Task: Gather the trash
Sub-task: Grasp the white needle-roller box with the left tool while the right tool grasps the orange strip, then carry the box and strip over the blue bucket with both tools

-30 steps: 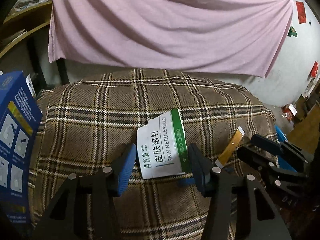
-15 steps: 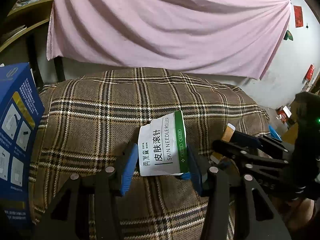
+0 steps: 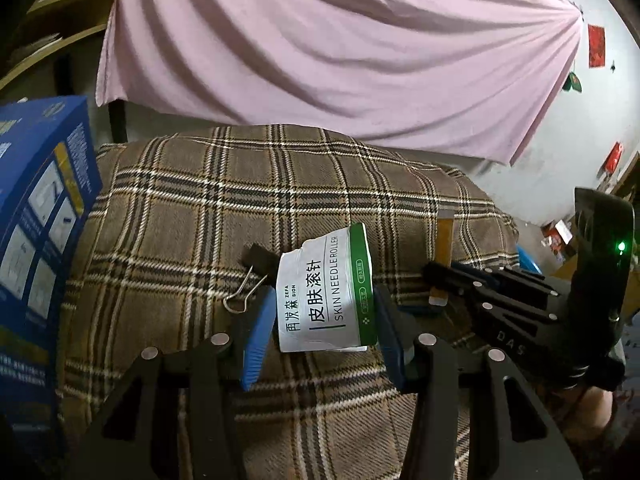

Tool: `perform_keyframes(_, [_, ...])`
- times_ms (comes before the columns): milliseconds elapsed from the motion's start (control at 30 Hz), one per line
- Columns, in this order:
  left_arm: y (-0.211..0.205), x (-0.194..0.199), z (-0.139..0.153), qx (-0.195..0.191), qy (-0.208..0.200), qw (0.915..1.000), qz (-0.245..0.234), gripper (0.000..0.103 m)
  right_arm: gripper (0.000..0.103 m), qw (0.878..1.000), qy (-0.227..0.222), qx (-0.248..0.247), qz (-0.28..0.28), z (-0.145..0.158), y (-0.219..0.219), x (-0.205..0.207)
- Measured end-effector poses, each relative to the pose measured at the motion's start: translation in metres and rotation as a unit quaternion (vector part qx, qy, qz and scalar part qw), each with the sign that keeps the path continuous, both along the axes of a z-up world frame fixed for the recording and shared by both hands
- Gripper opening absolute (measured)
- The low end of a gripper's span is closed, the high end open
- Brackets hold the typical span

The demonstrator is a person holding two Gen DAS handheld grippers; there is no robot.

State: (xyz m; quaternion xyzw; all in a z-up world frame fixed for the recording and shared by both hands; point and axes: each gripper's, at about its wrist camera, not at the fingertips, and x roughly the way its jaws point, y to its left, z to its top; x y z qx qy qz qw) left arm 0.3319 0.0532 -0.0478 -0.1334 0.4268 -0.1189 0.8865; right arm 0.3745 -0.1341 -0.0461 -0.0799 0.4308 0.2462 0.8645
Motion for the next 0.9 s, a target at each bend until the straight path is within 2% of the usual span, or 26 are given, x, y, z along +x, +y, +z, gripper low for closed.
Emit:
perform_keyframes(233, [0.001,-0.017,0.014,-0.017,-0.029,0.9993,0.019,0.043,0.003,0.999,-0.035,0.029,-0.012,0.012,-0.010,-0.009])
perform_keyframes(433, [-0.006,-0.035,0.037,-0.010,-0.097,0.9947,0.032,0.043,0.003,0.990,-0.117,0.073,-0.030,0.035,-0.027,-0.034])
perform_keyframes(533, [-0.015,-0.046,0.054,-0.007,-0.143,0.9892,0.034,0.043,0.003,0.977,-0.182,0.103,-0.041,0.053,-0.045,-0.055])
perform_keyframes(733, [-0.044,-0.066,0.093,-0.007,-0.236,0.9713,0.026,0.043,0.003,0.933,-0.326,0.134,-0.069,0.101,-0.076,-0.099])
perform_keyframes(900, [-0.073,-0.078,0.130,-0.009,-0.303,0.9529,0.007,0.043,0.003,0.906,-0.386,0.143,-0.103,0.131,-0.101,-0.121])
